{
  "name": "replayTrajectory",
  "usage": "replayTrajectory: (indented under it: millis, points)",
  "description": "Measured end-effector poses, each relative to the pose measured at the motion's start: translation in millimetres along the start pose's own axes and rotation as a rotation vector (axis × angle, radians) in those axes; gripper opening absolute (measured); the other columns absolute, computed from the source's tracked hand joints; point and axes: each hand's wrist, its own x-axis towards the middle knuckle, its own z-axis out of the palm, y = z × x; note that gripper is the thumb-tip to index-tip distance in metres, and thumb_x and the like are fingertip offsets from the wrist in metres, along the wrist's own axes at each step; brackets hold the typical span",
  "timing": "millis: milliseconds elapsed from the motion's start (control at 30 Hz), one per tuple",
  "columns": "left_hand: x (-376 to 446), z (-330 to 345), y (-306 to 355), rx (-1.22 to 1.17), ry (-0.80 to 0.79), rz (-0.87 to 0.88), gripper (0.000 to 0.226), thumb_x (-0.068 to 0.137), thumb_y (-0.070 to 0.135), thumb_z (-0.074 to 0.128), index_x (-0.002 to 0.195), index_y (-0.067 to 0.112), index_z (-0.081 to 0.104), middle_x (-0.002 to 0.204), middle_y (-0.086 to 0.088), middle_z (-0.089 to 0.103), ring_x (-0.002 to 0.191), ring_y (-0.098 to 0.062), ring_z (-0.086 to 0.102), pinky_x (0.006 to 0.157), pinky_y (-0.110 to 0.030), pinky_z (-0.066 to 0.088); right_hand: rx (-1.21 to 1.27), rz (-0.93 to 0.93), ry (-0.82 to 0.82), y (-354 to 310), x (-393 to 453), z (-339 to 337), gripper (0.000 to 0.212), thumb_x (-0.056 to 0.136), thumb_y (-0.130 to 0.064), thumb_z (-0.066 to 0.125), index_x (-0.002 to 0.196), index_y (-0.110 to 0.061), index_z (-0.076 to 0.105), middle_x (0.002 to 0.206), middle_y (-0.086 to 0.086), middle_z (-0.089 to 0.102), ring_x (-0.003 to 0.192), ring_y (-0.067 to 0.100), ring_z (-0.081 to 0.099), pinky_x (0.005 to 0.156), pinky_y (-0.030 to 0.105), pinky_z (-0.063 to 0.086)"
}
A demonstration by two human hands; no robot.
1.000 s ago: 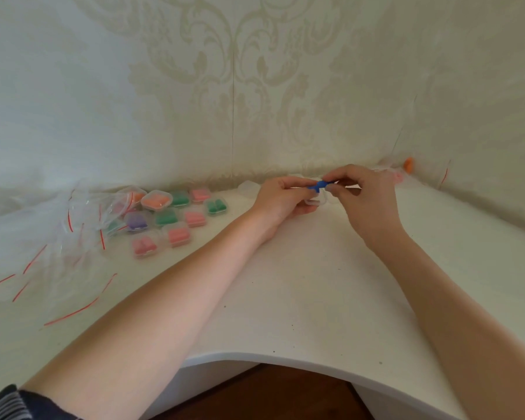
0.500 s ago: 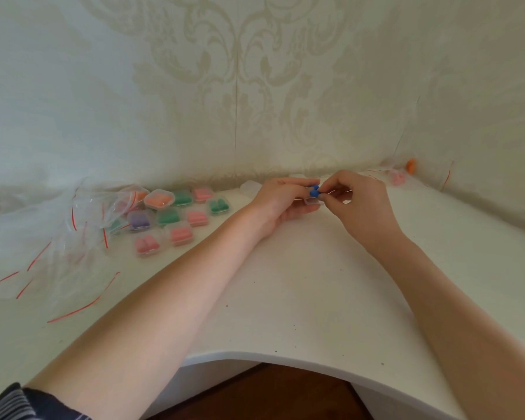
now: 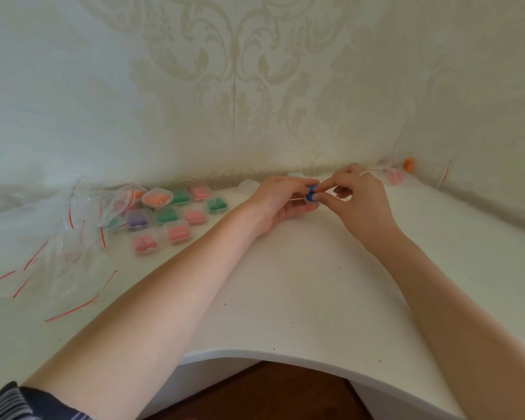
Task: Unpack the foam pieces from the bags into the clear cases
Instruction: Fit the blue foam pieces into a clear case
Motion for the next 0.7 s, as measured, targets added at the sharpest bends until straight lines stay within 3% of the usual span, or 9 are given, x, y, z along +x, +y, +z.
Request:
replayTrajectory:
  millis: [100, 200, 367, 467, 567, 700]
  points:
    - [1, 1, -1, -0.012, 0.025, 0.001, 0.026, 0.089, -0.008, 0.047, 0.108, -0.005, 0.064, 0.093, -0.014, 0.065, 0.076, -0.016, 0.065, 0.069, -0.022, 0.058, 0.082, 0.041, 0.12, 2, 0, -2, 0.008, 0.079, -0.022, 0.074, 0.085, -0.023, 0.068, 0.091, -0.006, 0.057, 0.075, 0.002, 0.051, 0.067, 0.007, 0.038]
    - [3, 1, -1, -0.036, 0.049, -0.008, 0.016, 0.09, -0.003, 0.051, 0.097, 0.0, 0.065, 0.088, -0.011, 0.065, 0.073, -0.014, 0.064, 0.065, -0.02, 0.058, 0.127, 0.14, 0.262, 4, 2, -6, 0.004, 0.089, -0.025, 0.063, 0.09, -0.022, 0.06, 0.097, -0.006, 0.06, 0.079, -0.002, 0.051, 0.069, 0.006, 0.038]
    - [5, 1, -1, -0.081, 0.105, -0.022, 0.01, 0.092, 0.008, 0.055, 0.092, 0.002, 0.062, 0.088, -0.013, 0.064, 0.075, -0.018, 0.064, 0.072, -0.024, 0.057, 0.317, 0.238, 0.244, 3, 1, -3, 0.013, 0.097, -0.022, 0.045, 0.097, -0.022, 0.058, 0.088, -0.007, 0.065, 0.092, 0.008, 0.063, 0.09, 0.04, 0.05]
    - [5, 1, 0, -0.112, 0.088, -0.002, 0.011, 0.092, 0.011, 0.056, 0.087, 0.004, 0.062, 0.083, -0.013, 0.067, 0.074, -0.018, 0.066, 0.077, -0.025, 0.057, 0.442, 0.199, 0.227, -3, -1, -2, 0.023, 0.095, -0.009, 0.039, 0.107, -0.017, 0.057, 0.092, 0.002, 0.067, 0.089, 0.015, 0.068, 0.084, 0.034, 0.053]
    - [5, 1, -3, -0.037, 0.036, 0.041, 0.007, 0.09, 0.01, 0.06, 0.089, 0.005, 0.064, 0.082, -0.011, 0.067, 0.068, -0.012, 0.067, 0.068, -0.019, 0.057, 0.575, 0.201, 0.139, -9, -3, 1, 0.03, 0.093, 0.002, 0.032, 0.113, -0.01, 0.052, 0.091, 0.007, 0.067, 0.073, 0.02, 0.071, 0.069, 0.02, 0.052]
    - [3, -3, -9, 0.045, -0.015, 0.104, 0.016, 0.087, 0.002, 0.061, 0.103, 0.0, 0.065, 0.078, -0.007, 0.068, 0.064, -0.007, 0.067, 0.062, -0.015, 0.053, 0.571, 0.229, 0.045, -8, -4, 6, 0.036, 0.085, 0.01, 0.034, 0.112, -0.005, 0.052, 0.087, 0.013, 0.067, 0.069, 0.024, 0.068, 0.065, 0.018, 0.051]
